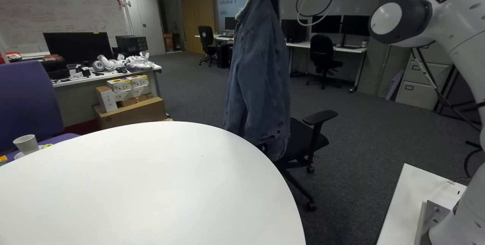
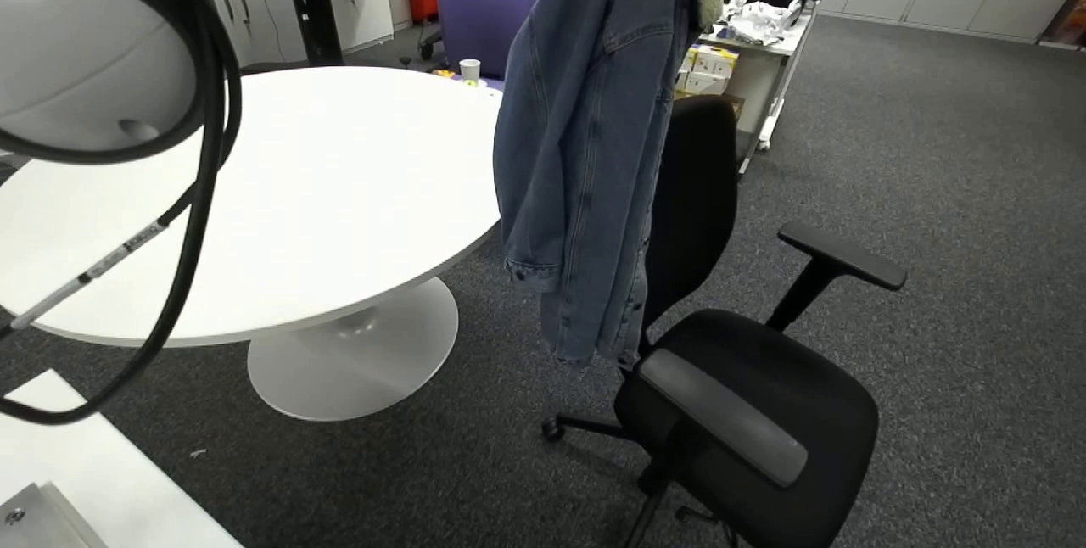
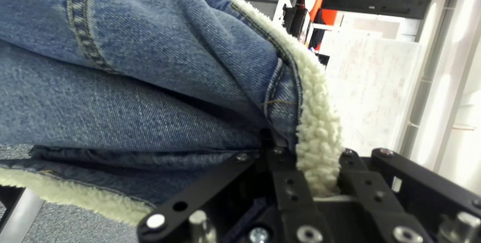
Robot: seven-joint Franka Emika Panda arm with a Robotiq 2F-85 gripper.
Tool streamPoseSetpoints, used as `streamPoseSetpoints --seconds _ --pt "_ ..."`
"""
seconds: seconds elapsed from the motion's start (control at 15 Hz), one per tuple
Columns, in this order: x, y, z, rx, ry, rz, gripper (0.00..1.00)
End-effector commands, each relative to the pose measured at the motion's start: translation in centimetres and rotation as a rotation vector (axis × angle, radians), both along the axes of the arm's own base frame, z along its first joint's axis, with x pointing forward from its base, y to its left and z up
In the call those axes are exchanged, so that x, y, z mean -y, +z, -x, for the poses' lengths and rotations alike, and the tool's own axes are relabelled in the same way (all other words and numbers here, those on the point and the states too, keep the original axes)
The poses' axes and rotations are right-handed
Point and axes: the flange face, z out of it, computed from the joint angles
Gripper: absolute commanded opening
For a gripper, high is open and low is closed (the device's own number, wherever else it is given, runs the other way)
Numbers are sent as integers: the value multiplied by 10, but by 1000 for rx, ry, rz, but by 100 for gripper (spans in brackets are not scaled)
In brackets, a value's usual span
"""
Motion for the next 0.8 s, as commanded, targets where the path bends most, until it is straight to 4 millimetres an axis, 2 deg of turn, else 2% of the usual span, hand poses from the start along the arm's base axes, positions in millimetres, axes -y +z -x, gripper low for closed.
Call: streamPoseSetpoints --seconds 0.0,0.6,0.73 --pt "35 60 50 89 -131 -62 3" --pt "139 100 147 118 -413 -183 3" --pt "162 87 151 122 -477 -198 3"
